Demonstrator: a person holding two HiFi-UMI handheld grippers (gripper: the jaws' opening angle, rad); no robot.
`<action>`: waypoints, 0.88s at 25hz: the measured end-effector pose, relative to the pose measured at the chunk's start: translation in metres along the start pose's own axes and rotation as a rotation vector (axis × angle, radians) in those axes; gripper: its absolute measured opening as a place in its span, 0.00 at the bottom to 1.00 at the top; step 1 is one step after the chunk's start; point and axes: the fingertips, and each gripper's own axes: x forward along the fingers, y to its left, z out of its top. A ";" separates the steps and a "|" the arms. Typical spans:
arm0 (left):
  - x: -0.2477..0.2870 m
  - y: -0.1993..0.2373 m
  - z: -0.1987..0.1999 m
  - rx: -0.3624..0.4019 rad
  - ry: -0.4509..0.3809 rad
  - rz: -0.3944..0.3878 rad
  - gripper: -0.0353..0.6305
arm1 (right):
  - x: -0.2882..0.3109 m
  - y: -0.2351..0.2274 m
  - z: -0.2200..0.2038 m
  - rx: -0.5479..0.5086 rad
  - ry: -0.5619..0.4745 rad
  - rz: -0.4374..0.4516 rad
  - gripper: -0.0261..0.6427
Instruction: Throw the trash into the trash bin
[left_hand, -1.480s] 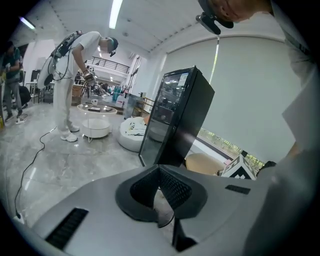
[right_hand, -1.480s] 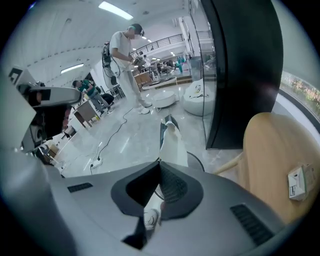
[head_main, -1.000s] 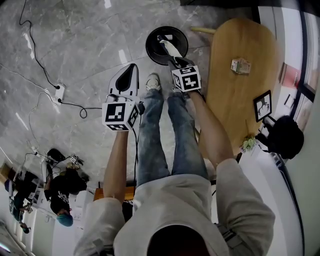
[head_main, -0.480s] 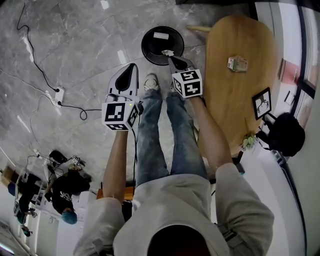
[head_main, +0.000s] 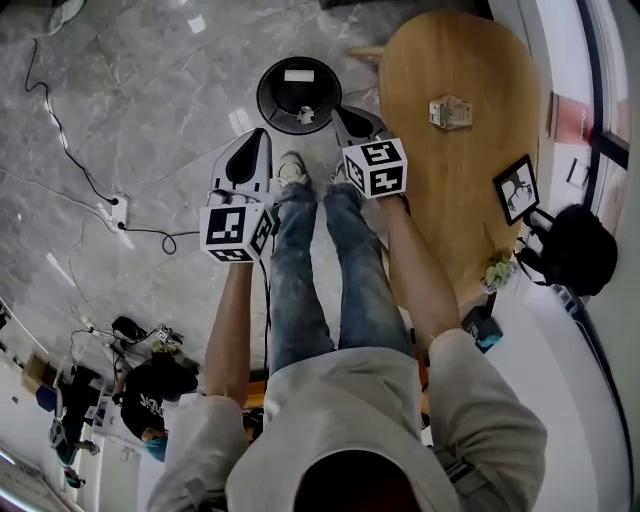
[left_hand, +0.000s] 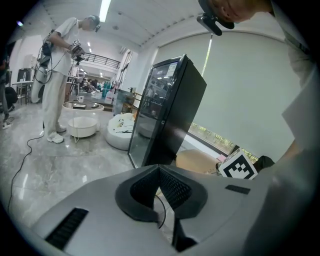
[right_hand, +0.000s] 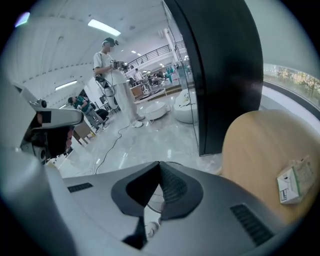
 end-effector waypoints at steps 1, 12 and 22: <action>0.005 -0.007 0.001 0.007 0.003 -0.012 0.08 | -0.006 -0.009 0.002 0.008 -0.012 -0.013 0.08; 0.058 -0.099 0.011 0.085 0.033 -0.148 0.08 | -0.079 -0.112 -0.004 0.090 -0.080 -0.156 0.08; 0.084 -0.147 0.014 0.115 0.050 -0.203 0.08 | -0.121 -0.169 -0.016 0.105 -0.079 -0.221 0.08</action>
